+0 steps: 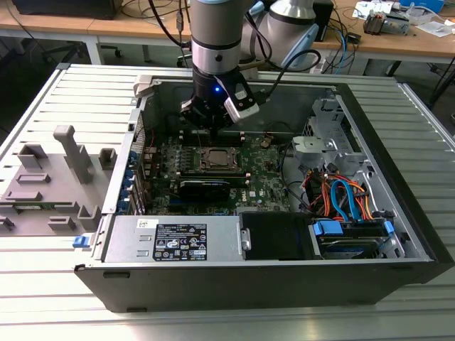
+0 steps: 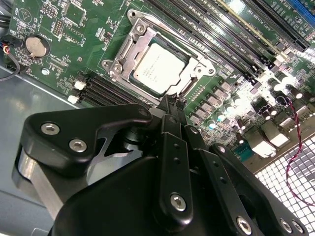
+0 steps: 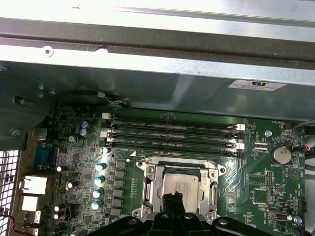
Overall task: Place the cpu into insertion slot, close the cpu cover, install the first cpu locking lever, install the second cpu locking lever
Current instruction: 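Install the first cpu locking lever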
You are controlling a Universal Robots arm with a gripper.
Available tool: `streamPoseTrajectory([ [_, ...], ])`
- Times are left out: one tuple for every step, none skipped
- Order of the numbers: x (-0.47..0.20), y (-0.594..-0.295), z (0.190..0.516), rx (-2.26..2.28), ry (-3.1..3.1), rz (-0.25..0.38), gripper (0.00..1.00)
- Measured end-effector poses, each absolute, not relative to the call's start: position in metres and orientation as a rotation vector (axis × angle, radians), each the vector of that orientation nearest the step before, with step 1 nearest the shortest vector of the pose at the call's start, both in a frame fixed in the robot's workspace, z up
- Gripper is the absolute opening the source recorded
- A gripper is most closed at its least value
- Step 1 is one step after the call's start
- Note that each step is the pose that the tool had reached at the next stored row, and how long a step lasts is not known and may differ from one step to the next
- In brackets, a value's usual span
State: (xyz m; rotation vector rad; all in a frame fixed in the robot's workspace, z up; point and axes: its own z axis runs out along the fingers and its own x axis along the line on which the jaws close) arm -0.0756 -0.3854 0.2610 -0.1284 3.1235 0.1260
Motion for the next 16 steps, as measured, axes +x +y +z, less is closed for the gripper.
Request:
streamPoseTrajectory([
  [-0.0757, -0.3854, 0.261, -0.128, 3.124, 0.126, 0.11],
  [-0.076, -0.3853, 0.261, -0.128, 3.123, 0.126, 0.11],
  [-0.0766, -0.3852, 0.261, -0.128, 3.124, 0.126, 0.11],
  [-0.0774, -0.3852, 0.261, -0.128, 3.124, 0.126, 0.11],
  [-0.0784, -0.3852, 0.261, -0.128, 3.124, 0.126, 0.11],
  [-0.0799, -0.3852, 0.261, -0.128, 3.124, 0.126, 0.11],
  [-0.0809, -0.3851, 0.261, -0.128, 3.124, 0.125, 0.11],
  [-0.081, -0.3851, 0.261, -0.128, 3.124, 0.122, 0.11],
  [-0.0811, -0.3851, 0.2611, -0.128, 3.125, 0.112, 0.11],
  [-0.0811, -0.3851, 0.2611, -0.129, 3.126, 0.091, 0.11],
  [-0.0811, -0.3851, 0.261, -0.129, 3.127, 0.062, 0.11],
  [-0.0811, -0.385, 0.261, -0.129, 3.128, 0.032, 0.11],
  [-0.0811, -0.385, 0.261, -0.129, 3.129, -0.011, 0.11],
  [-0.0811, -0.385, 0.261, -0.129, 3.13, -0.023, 0.11],
  [-0.0811, -0.385, 0.2611, -0.13, 3.13, -0.024, 0.11],
  [-0.0811, -0.385, 0.261, -0.13, 3.13, -0.025, 0.11],
])
